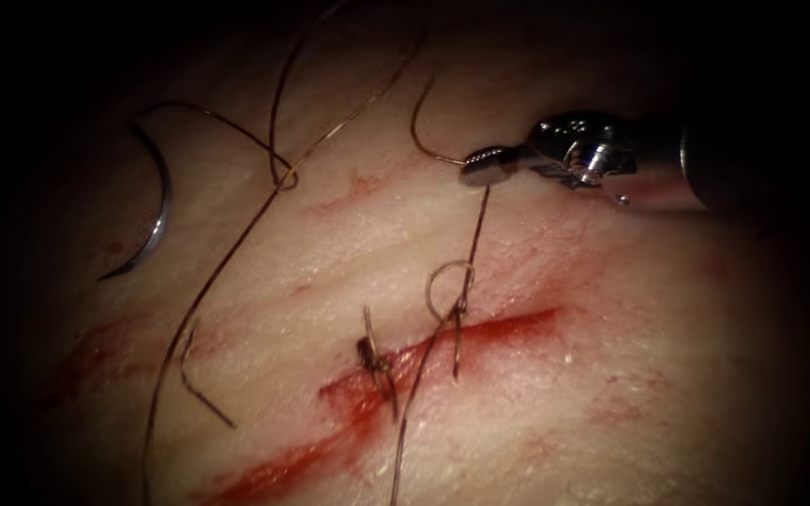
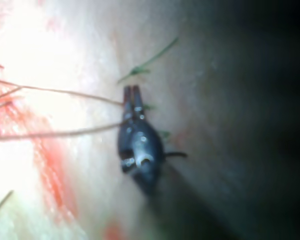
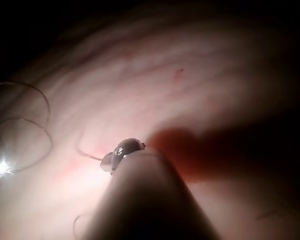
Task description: Wound Closure
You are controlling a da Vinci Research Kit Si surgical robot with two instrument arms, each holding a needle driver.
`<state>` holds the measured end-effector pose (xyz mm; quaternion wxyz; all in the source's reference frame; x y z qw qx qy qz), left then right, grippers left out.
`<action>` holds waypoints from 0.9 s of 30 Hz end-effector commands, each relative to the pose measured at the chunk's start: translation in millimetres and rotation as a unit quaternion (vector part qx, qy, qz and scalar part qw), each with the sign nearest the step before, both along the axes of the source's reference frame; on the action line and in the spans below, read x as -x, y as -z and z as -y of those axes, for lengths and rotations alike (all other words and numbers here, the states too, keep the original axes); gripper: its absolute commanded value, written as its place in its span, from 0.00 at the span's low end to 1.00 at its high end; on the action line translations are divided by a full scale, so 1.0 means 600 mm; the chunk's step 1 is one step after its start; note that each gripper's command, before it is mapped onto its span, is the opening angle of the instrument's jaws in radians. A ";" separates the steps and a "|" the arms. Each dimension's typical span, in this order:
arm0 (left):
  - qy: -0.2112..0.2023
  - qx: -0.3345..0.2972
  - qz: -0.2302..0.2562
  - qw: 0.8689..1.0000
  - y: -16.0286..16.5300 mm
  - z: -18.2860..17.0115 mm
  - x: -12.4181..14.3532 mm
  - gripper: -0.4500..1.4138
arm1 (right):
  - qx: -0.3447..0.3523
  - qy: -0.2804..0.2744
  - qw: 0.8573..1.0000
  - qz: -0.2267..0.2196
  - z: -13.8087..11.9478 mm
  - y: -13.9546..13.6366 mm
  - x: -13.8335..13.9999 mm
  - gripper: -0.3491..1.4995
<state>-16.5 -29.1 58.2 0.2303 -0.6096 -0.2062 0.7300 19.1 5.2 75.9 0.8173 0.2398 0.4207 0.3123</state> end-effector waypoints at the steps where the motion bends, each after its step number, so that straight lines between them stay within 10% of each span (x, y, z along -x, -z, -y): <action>1: -0.002 -0.004 0.002 1.000 -0.0001 0.0027 0.0009 0.00 | -0.006 -0.008 1.000 -0.015 0.0005 -0.0012 -0.0009 0.00; 15: -0.030 -0.019 0.034 0.999 0.0137 0.0188 0.0007 0.00 | -0.014 -0.002 0.999 -0.029 -0.0003 -0.0016 -0.0012 0.00; 27: -0.028 -0.044 0.027 0.998 0.0129 0.0264 -0.0063 0.00 | 0.007 0.005 1.000 -0.014 -0.0038 -0.0023 -0.0002 0.00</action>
